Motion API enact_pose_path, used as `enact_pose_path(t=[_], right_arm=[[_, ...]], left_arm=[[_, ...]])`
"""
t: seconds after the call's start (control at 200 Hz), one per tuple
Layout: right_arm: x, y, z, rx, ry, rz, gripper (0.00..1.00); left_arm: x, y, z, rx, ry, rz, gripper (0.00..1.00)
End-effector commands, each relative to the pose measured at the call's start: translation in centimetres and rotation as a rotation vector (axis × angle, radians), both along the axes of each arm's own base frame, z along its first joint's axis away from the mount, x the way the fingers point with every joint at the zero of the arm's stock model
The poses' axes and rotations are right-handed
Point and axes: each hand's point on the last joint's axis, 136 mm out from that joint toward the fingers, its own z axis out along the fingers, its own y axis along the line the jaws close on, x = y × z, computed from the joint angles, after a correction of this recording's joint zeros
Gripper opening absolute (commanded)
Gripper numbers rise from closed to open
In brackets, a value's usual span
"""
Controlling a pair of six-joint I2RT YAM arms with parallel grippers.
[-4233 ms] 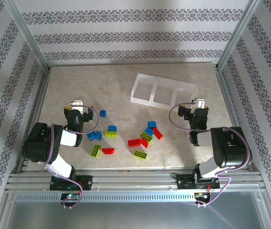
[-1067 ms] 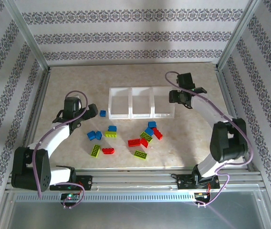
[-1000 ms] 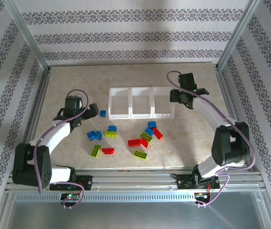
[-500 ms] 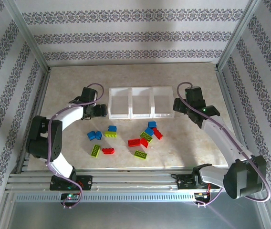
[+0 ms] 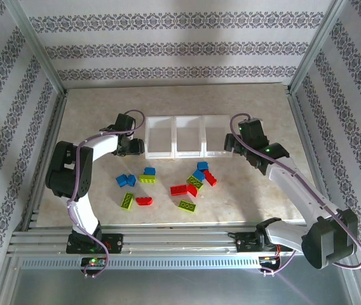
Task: Sort the legos into containers by color
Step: Pick up the lego from the center of the table, then place the lego in the container.
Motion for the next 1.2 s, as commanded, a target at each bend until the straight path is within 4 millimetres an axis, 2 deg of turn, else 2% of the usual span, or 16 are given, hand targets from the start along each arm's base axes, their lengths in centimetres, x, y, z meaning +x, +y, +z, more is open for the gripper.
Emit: enact_pose_path(t=[0.0,0.145,0.32,0.49,0.65,0.77,0.874,1.029,1.194], right_arm=[[-0.7,-0.1,-0.8,0.002,0.029,-0.042,0.98],[-1.5,1.3,-2.2,0.066,0.065,-0.042,0.97],[-2.2,4.1,-3.7,0.099,0.115,-0.008,0.93],[-2.3,7.5,-5.0,0.093,0.156,0.053,0.91],[-2.1,10.1,-6.7,0.079,0.198,0.091,0.90],[-1.9,11.6,-8.3,0.086,0.238,0.113,0.89],[-1.6,12.7,-9.2,0.105,0.253,0.133,0.86],[-1.3,13.6,-10.2,0.114,0.277,0.145,0.83],[-1.2,14.0,-11.4,0.113,0.307,0.152,0.78]], left_arm=[[-0.4,0.1,-0.6,0.025,0.036,-0.005,0.50],[-0.6,0.3,-0.4,0.032,0.034,0.008,0.36],[-1.1,0.7,1.0,0.029,-0.002,0.033,0.29],[-1.4,1.4,4.1,0.047,-0.063,0.052,0.24],[-1.2,1.3,8.5,0.026,-0.162,0.063,0.22],[-0.7,-0.8,11.6,-0.005,-0.235,0.019,0.22],[-0.3,-4.1,13.2,-0.017,-0.266,-0.056,0.21],[0.2,-8.6,13.3,-0.011,-0.267,-0.156,0.21],[0.6,-11.0,11.7,0.005,-0.232,-0.205,0.22]])
